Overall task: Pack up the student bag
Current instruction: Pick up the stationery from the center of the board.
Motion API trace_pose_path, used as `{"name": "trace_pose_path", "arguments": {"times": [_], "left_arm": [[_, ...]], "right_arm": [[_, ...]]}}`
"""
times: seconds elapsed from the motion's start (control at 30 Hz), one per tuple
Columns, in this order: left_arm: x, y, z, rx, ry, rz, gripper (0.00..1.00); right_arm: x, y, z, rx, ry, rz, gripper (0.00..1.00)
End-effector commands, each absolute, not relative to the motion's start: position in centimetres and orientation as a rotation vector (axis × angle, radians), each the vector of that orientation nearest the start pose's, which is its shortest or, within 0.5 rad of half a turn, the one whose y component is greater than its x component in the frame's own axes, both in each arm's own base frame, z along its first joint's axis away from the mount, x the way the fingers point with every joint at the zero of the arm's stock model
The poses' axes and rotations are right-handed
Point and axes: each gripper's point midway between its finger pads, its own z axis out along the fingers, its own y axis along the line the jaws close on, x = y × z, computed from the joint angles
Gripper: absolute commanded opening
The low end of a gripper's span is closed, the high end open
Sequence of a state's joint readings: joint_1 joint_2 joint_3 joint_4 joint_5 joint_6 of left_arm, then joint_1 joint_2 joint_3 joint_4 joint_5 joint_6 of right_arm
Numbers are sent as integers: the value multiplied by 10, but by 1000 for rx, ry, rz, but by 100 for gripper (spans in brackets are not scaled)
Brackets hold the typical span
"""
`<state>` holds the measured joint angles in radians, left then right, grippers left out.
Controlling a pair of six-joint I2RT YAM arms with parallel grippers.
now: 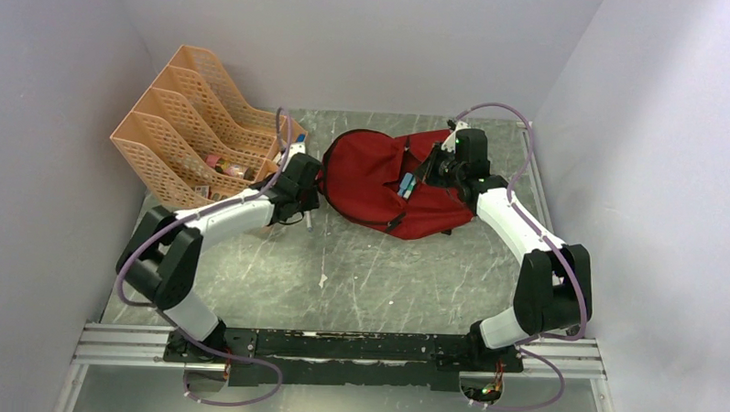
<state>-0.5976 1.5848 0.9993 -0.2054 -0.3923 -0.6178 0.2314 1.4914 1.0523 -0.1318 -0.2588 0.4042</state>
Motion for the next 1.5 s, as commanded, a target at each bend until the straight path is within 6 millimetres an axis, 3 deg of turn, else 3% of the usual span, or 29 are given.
{"name": "trace_pose_path", "arguments": {"times": [0.0,0.23,0.7,0.8,1.03,1.13,1.23,1.47], "left_arm": [[363,-175,62,-264,2381,-73,45],[366,-177,38,-244,2439,-68,45],[369,-182,20,-229,2477,-70,42],[368,-181,16,-224,2489,-58,37],[367,-183,16,-210,2493,-78,12],[370,-186,23,-203,2484,-93,5],[374,-190,42,-200,2451,-136,5],[388,-226,131,-126,2224,-458,5]], "right_arm": [[396,169,171,-2,2181,700,0],[395,167,172,-2,2179,687,0],[395,167,171,-3,2182,683,0],[395,167,171,-2,2183,681,0],[395,167,171,0,2184,680,0],[396,167,172,0,2181,681,0],[395,166,171,1,2182,679,0],[395,166,174,5,2174,677,0]]}}
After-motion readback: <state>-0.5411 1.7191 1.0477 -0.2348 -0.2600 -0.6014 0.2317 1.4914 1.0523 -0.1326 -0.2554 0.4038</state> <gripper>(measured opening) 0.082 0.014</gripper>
